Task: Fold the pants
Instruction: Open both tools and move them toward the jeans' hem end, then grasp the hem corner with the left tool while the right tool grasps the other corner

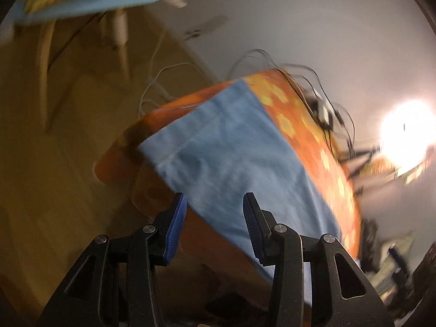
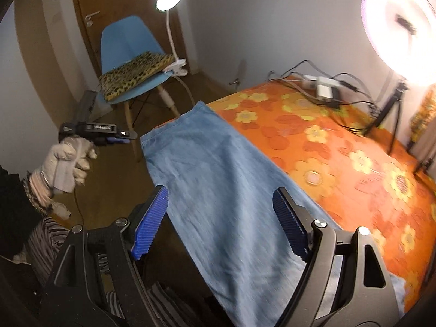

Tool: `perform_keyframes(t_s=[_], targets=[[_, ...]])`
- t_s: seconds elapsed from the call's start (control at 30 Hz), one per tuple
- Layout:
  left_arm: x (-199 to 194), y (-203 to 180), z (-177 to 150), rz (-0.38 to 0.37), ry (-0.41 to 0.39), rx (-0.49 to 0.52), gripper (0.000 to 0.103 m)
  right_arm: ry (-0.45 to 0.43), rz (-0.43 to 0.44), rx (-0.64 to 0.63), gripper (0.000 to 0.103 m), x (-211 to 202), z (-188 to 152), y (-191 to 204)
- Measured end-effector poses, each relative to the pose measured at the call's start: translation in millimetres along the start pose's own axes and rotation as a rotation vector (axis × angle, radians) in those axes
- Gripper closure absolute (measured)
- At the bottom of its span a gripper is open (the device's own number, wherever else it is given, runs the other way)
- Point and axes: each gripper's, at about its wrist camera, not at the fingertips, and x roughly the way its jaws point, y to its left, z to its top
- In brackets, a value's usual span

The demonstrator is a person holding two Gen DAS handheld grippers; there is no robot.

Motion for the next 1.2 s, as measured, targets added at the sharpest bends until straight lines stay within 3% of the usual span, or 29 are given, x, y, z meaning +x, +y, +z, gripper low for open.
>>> perform_keyframes(t_s=[0.13,0.3,0.7,0.8,0.87,0.93,1.0,1.2], targets=[[16.2,38.7,9.8,-0.069,-0.036,-0.156,0.057,0.024,0.039,0.004,0.021,34.0,4.3,11.5],[34.9,68.3,12.1,-0.106,-0.042,-0.262,0.056,0.057,0.066,-0.005,0.021,59.4,3.4,22.1],[61.7,79.9,8.3,-0.192,-0.072,-0.366,0.052,0.083,0.075,0.041,0.021,74.6,2.5,11.9],[62.6,76.5,5.5,-0.186,-0.095,-0.358,0.058,0.080,0.070,0.044,0.021,73.2,4.2,8.1],[60.5,69.1,5.4,-0.179,-0.105,-0.332,0.075,0.075,0.065,0.051,0.021,73.5,6.1,4.2],[55.2,58.4,7.7,-0.139,-0.113,-0.293,0.083,0.073,0.064,0.056,0.021,74.0,8.0,2.5],[49.6,44.2,8.3,-0.062,-0.129,-0.235,0.084,0.074,0.072,0.068,0.021,77.6,12.6,0.6],[25.9,7.9,4.7,0.055,-0.214,-0.079,0.088,0.061,0.117,0.096,0.021,91.5,38.3,-0.7]])
